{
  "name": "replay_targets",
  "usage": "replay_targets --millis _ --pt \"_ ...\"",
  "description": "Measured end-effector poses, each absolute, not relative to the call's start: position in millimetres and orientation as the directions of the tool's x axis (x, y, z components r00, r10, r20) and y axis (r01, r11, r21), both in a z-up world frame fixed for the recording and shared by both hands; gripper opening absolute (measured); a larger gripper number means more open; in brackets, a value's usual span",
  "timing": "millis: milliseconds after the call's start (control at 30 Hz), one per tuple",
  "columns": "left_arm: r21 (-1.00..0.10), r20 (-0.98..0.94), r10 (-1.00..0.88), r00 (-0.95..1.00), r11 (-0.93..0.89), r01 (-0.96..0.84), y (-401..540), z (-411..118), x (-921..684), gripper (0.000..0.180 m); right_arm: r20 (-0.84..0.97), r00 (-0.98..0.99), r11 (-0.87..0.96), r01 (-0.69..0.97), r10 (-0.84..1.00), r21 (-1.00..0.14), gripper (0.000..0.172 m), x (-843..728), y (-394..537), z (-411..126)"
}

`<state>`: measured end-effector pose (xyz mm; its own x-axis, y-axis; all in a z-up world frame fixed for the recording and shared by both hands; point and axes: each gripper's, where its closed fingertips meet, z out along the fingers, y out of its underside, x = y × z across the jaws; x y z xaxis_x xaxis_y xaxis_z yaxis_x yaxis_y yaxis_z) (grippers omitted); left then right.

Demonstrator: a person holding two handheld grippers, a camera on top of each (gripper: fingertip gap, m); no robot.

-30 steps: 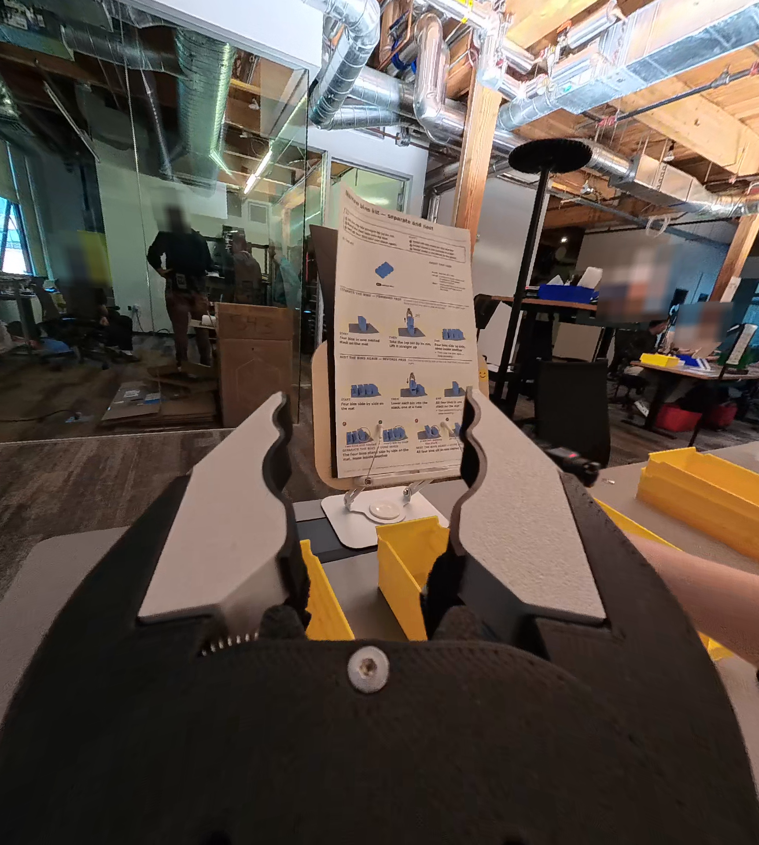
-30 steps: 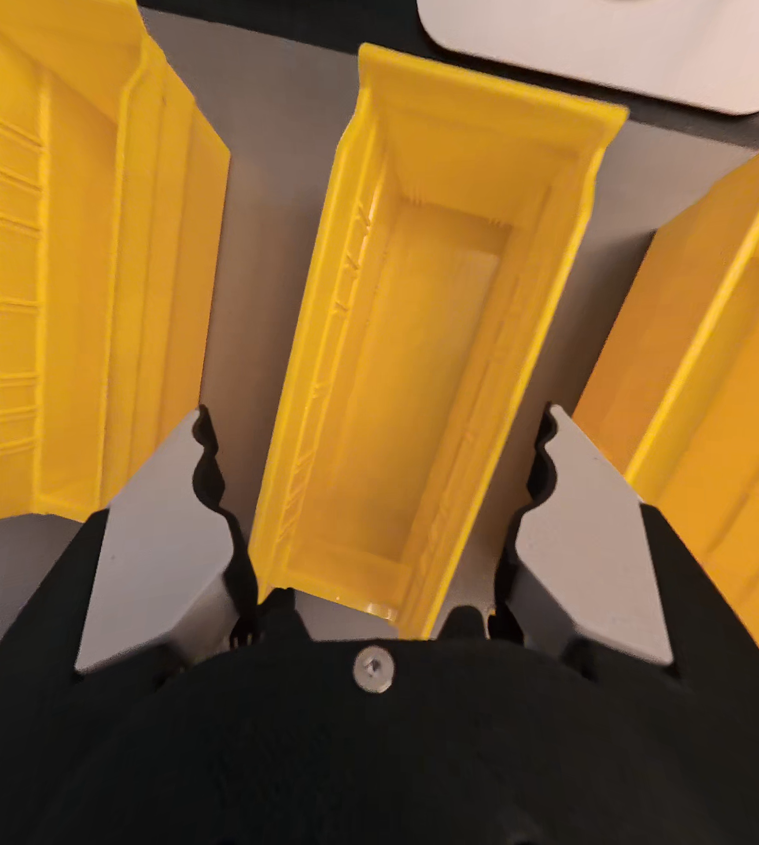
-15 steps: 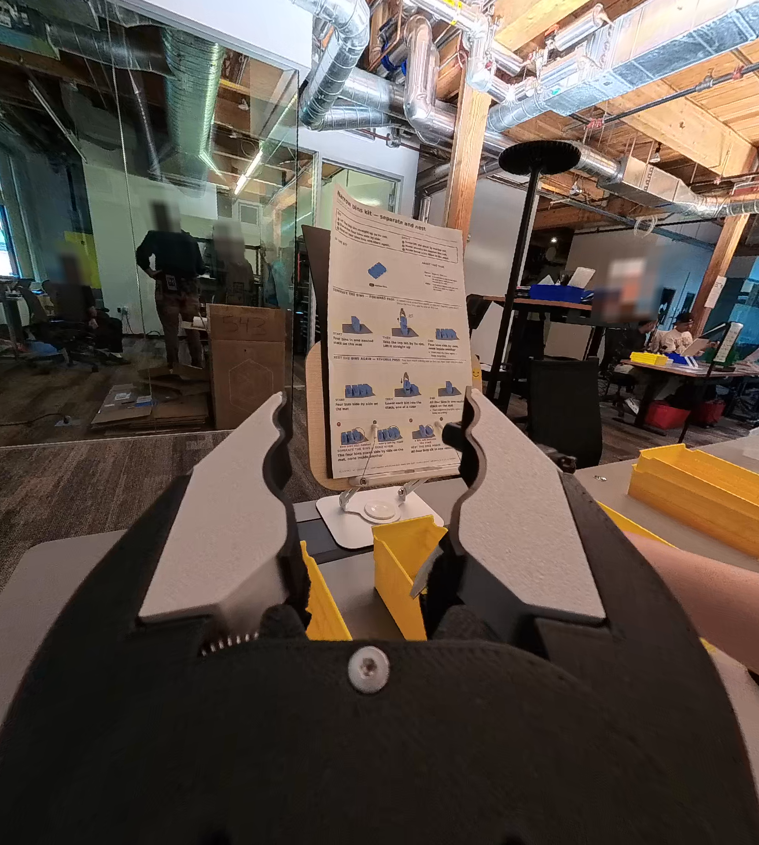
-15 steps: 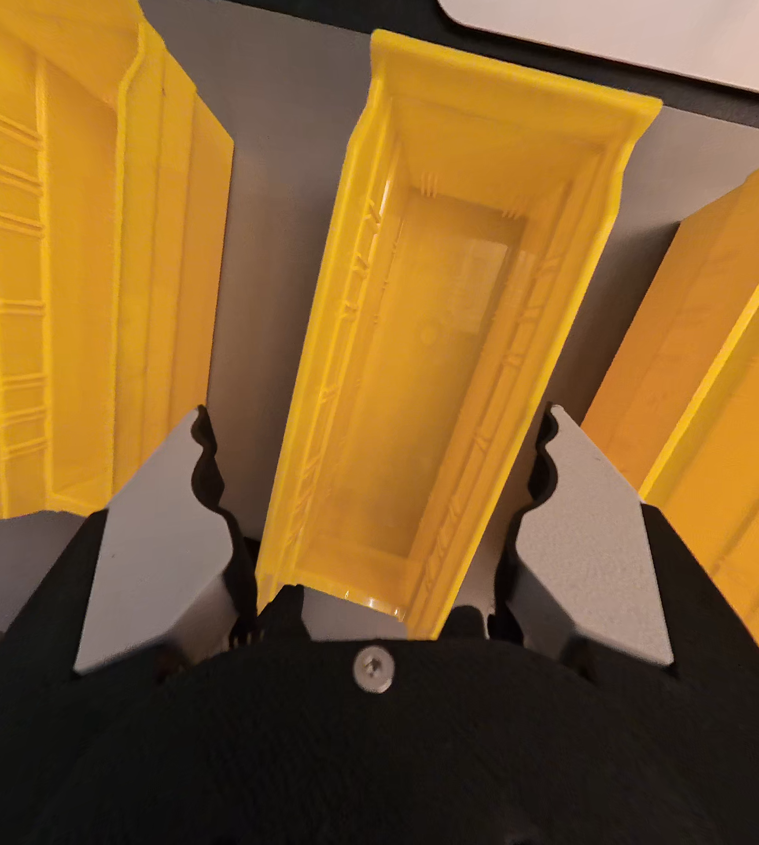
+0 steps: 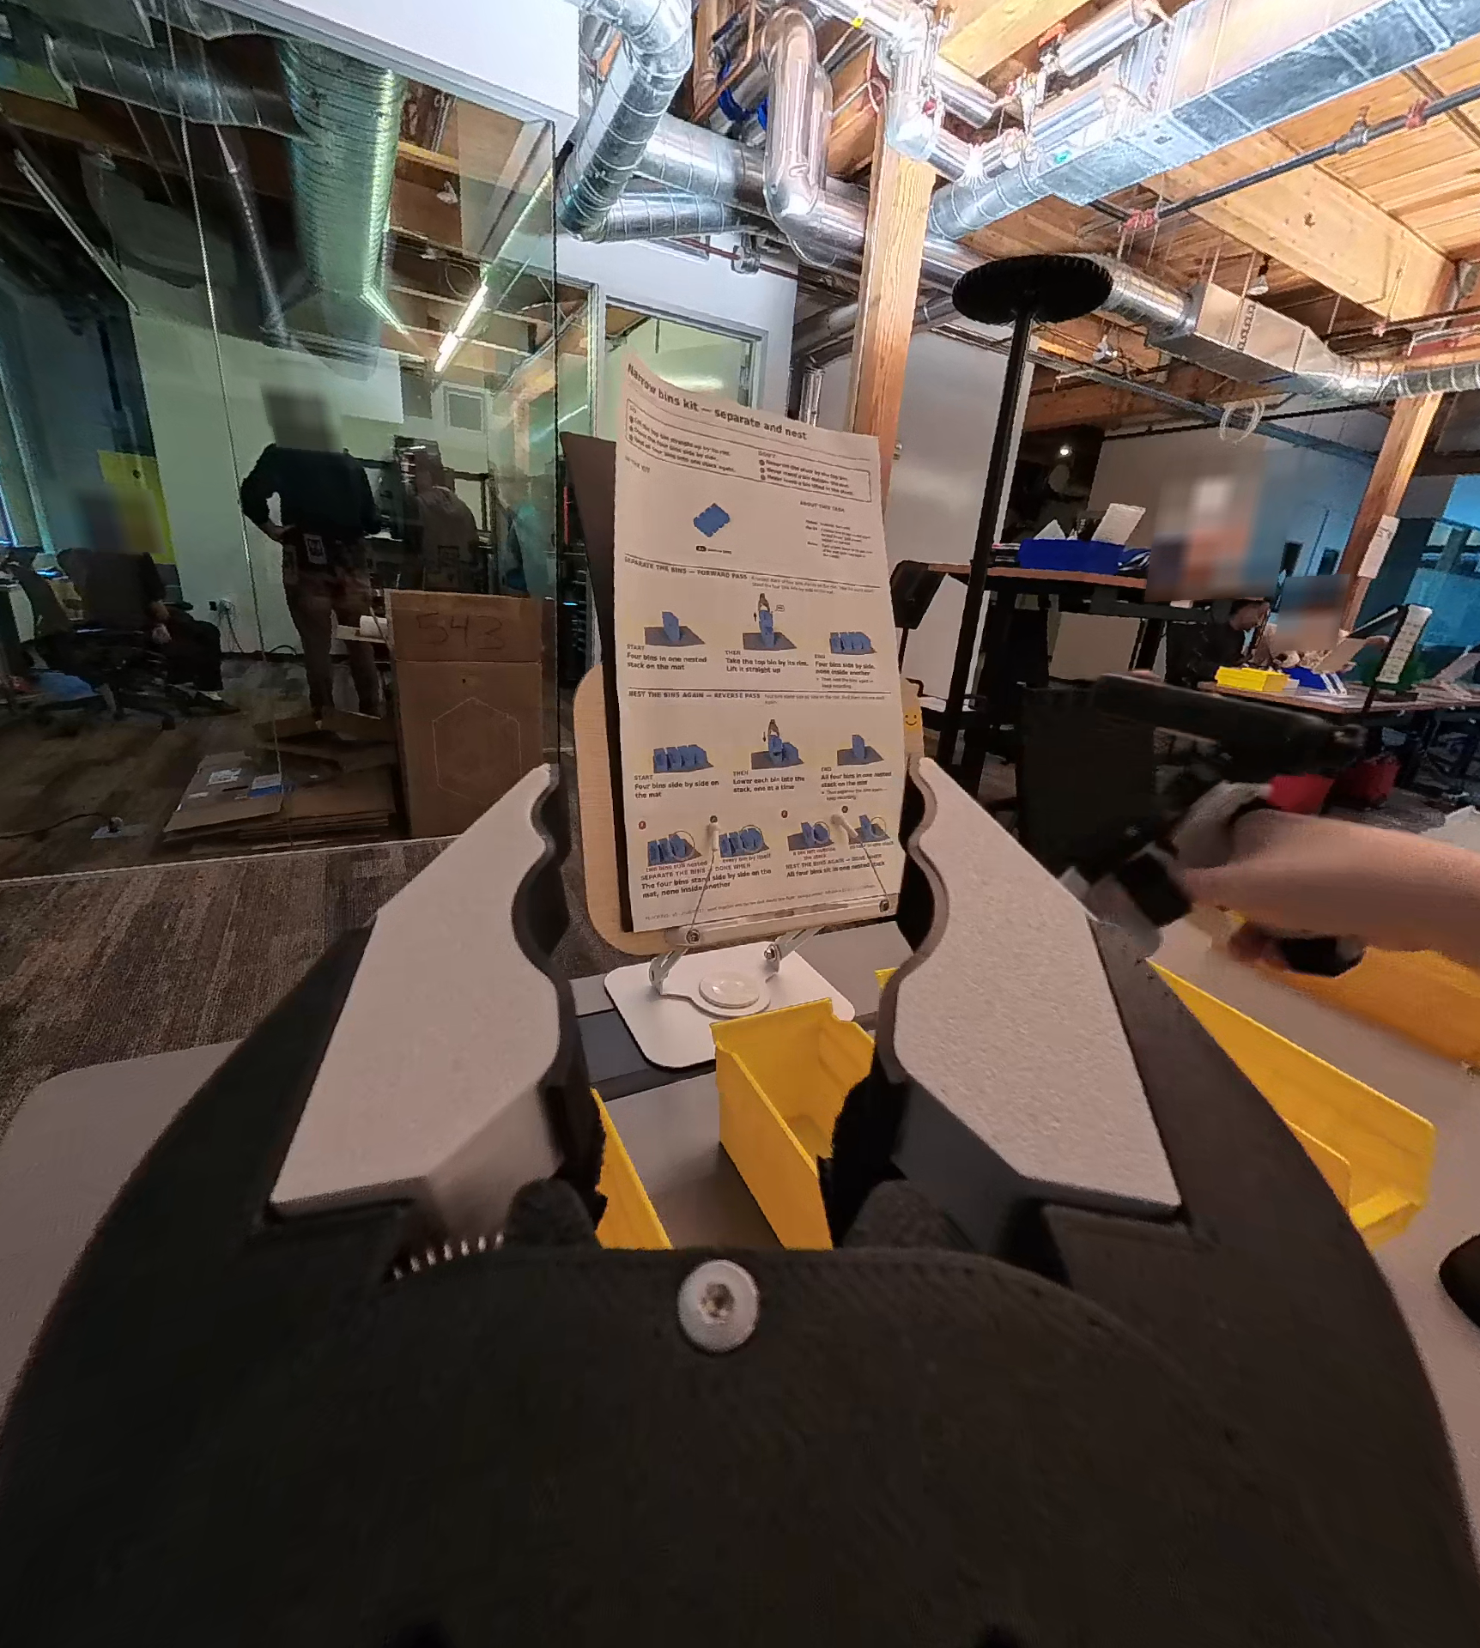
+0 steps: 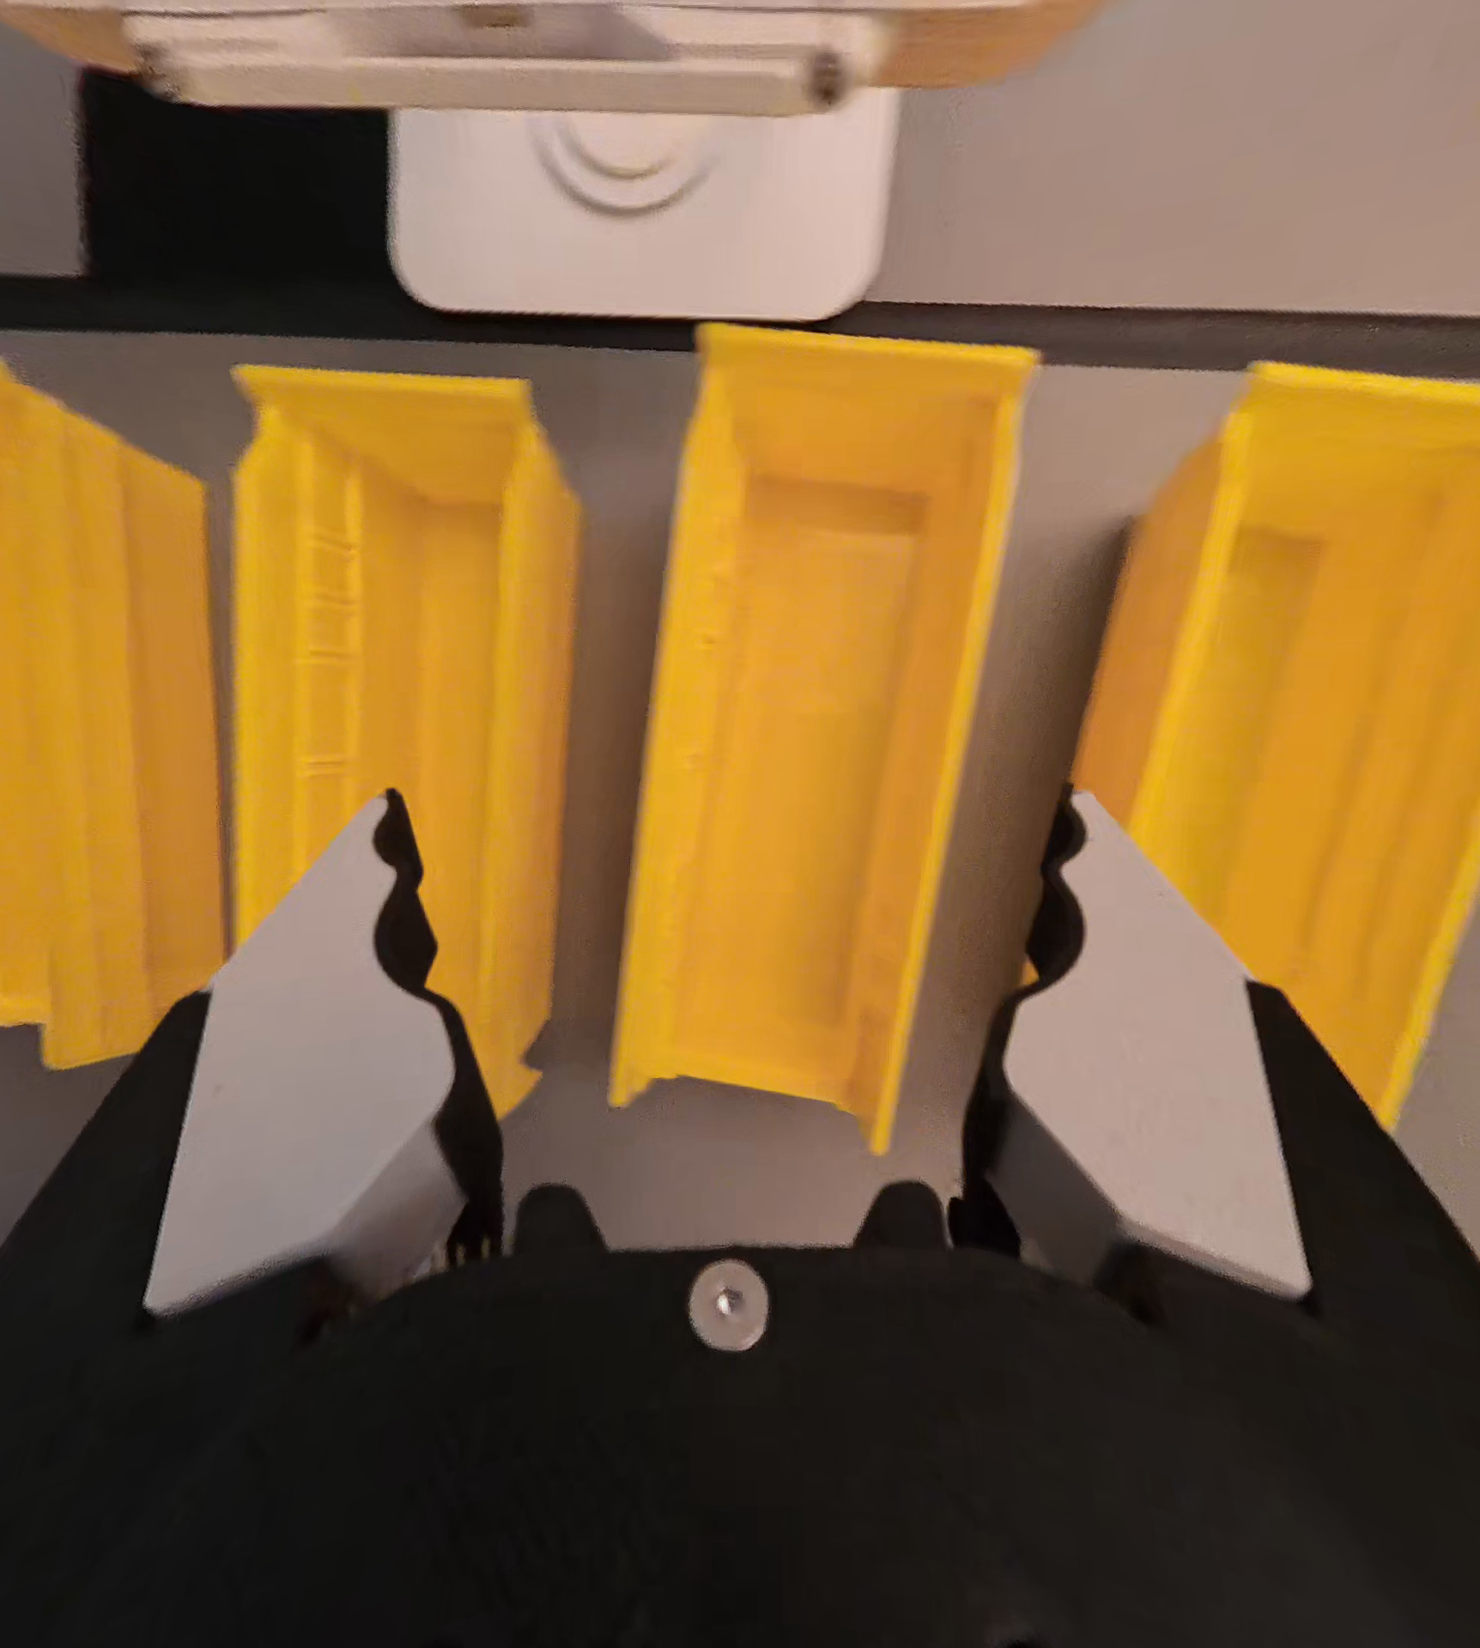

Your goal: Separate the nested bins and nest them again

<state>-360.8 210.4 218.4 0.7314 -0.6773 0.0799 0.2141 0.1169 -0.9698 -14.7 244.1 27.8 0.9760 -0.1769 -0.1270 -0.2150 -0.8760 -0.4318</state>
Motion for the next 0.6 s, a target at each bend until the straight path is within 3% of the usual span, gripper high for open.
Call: replay_targets --millis 267,467,600 --pt "-0.976 0.054 -0.686 0.726 0.116 0.182 208 218 -348 0.074 0.048 0.944 -0.883 -0.287 -0.328 -0.372 0.138 132 185 -18" --pt "-0.979 0.042 -0.696 0.717 0.114 0.167 206 218 -338 0.074 0.057 0.95 -0.915 -0.28 -0.309 -0.292 0.142 161 172 -77" --pt "-0.985 0.03 -0.694 0.719 0.101 0.139 208 215 -331 0.074 0.003 0.951 -0.909 -0.293 -0.308 -0.298 0.146 160 183 -95"
